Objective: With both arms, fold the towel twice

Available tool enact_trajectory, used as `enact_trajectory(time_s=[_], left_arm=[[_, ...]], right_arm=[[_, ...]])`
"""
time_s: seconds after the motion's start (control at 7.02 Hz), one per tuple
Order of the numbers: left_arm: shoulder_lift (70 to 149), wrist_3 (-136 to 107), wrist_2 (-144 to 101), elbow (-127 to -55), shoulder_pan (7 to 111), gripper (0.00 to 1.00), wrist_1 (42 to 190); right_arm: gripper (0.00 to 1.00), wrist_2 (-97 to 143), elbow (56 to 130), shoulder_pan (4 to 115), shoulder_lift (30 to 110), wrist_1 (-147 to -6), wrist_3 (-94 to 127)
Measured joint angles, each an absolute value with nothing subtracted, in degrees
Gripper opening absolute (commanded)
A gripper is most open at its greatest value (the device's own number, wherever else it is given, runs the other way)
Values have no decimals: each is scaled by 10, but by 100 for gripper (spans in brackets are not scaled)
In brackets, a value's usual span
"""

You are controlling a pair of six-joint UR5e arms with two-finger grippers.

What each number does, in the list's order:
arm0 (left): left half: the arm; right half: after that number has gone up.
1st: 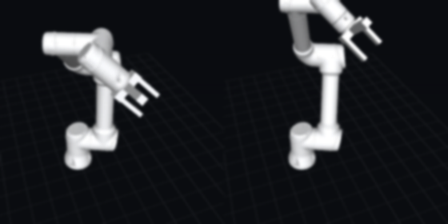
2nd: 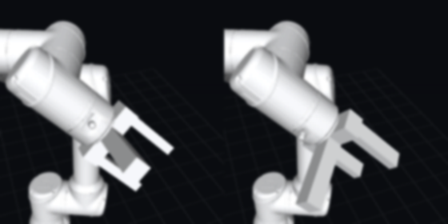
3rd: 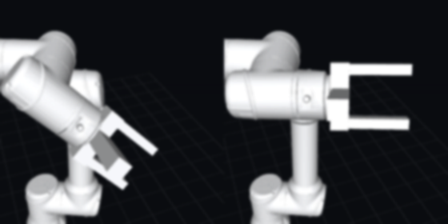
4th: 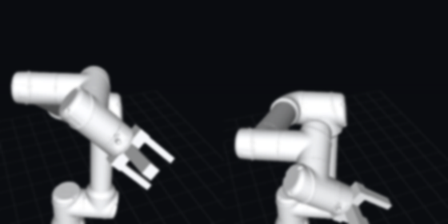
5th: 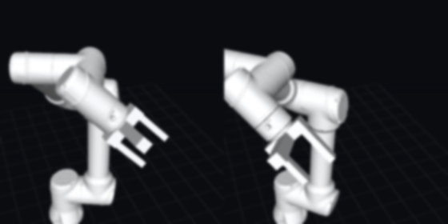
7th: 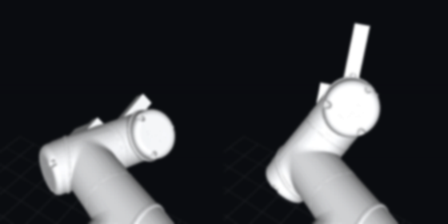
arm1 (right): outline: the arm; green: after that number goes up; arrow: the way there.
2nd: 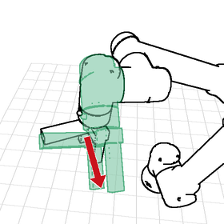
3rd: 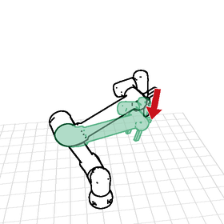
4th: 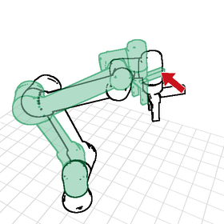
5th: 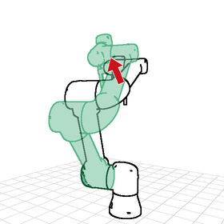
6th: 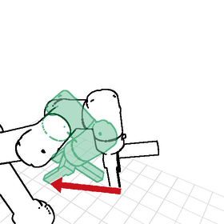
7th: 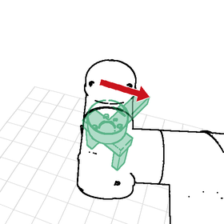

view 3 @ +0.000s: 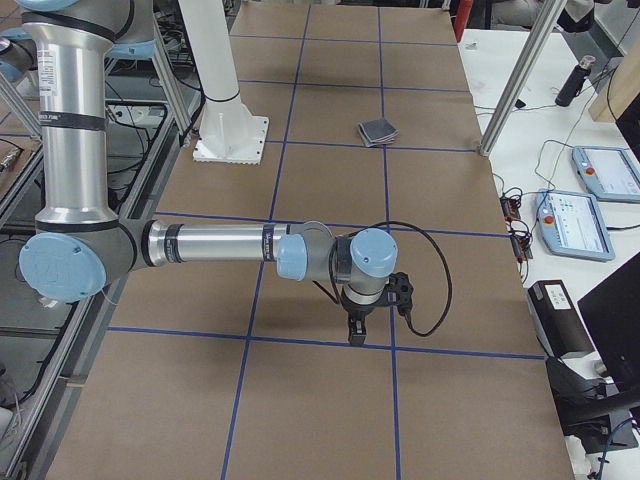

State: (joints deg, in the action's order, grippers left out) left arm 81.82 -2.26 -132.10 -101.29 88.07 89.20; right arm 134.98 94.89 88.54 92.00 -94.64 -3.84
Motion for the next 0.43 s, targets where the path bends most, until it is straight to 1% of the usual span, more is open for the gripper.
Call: enact_trajectory(time_s=[0.43], left_arm=[[821,-23,-1325,-1014,881,100,892]], right_arm=[[100,1349,949,888,919,-946,-37]])
